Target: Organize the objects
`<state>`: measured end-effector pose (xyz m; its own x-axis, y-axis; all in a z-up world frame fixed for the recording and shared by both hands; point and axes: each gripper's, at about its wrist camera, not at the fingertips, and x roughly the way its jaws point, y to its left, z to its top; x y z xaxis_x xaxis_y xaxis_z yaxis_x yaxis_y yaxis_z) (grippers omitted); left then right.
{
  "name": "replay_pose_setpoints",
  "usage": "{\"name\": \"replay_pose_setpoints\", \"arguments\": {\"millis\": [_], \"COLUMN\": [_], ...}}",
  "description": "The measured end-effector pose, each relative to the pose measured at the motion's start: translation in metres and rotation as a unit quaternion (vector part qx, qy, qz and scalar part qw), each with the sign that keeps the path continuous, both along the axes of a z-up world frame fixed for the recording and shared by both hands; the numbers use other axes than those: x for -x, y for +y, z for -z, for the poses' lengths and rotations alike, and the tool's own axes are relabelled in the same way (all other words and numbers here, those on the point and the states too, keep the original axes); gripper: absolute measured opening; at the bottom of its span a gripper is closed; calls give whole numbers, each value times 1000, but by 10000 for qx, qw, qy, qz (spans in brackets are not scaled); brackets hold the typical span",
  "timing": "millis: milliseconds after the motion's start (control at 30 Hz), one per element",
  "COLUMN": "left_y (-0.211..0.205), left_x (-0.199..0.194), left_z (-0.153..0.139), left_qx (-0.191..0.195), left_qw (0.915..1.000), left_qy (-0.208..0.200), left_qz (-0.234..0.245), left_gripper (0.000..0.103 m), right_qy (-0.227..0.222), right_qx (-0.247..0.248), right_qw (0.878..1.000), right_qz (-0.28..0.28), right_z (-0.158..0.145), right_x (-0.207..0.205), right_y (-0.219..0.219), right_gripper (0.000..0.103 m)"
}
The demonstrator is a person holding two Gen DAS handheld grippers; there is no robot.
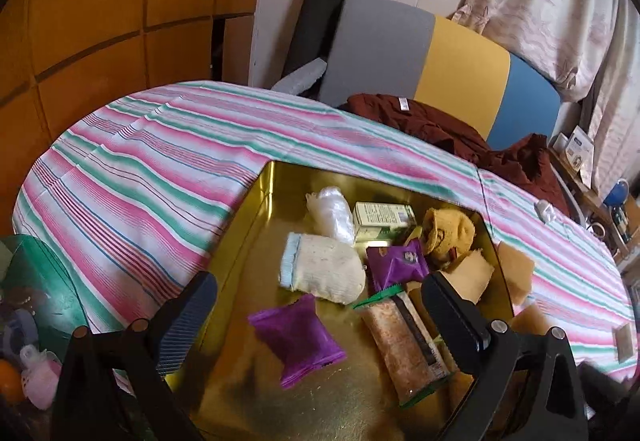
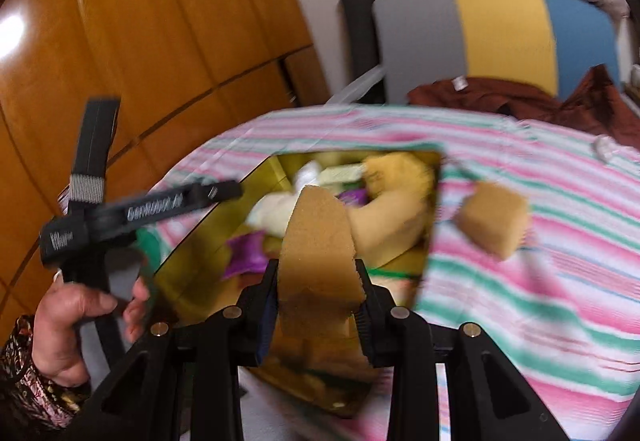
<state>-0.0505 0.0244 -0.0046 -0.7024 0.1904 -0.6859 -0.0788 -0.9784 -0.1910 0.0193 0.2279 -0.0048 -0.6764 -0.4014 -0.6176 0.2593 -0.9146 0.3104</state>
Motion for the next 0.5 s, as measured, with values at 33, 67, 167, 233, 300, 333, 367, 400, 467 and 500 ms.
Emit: {"name": "replay_pose_setpoints", "arguments": {"millis": [33,67,167,233,300,333,367,400,467,500], "left_y": [-2,-3,-11,-15,-19,-21,-22,-23,-25,-26], "left_x": [0,0,0,0,0,0,0,0,0,0], "left_z": [-2,-4,-10,-13,-15,-16,-16,-16,-17,-16], "left_qx": [18,41,31,-35,-91,-111,-131,-152,-212,-242], "left_qw": [10000,10000,9997,9995,9993,9992,9991,9990,9988,9987], "left_qy": [17,36,113,142,153,155,156,158,142,127], "left_qz": [-33,-67,-192,-266,-319,-353,-380,-396,-418,-429], "left_gripper": [103,103,103,103,103,103,103,103,103,103], "right_qy": [-58,-117,-263,-406,-631,-695,-737,-753,-730,-691], "right_qx": [4,-10,-34,44,122,129,109,80,65,50], "right_qw": [9999,9997,9984,9972,9954,9949,9948,9950,9954,9960], "right_qz": [-91,-211,-503,-629,-706,-713,-692,-655,-620,-572], "right_z": [3,6,13,19,28,31,34,35,34,33], "right_x": [1,3,9,14,21,23,25,25,24,23], "right_y": [-6,-15,-35,-45,-54,-56,-58,-61,-62,-60], "right_gripper": [33,34,34,35,41,45,48,48,48,48]}}
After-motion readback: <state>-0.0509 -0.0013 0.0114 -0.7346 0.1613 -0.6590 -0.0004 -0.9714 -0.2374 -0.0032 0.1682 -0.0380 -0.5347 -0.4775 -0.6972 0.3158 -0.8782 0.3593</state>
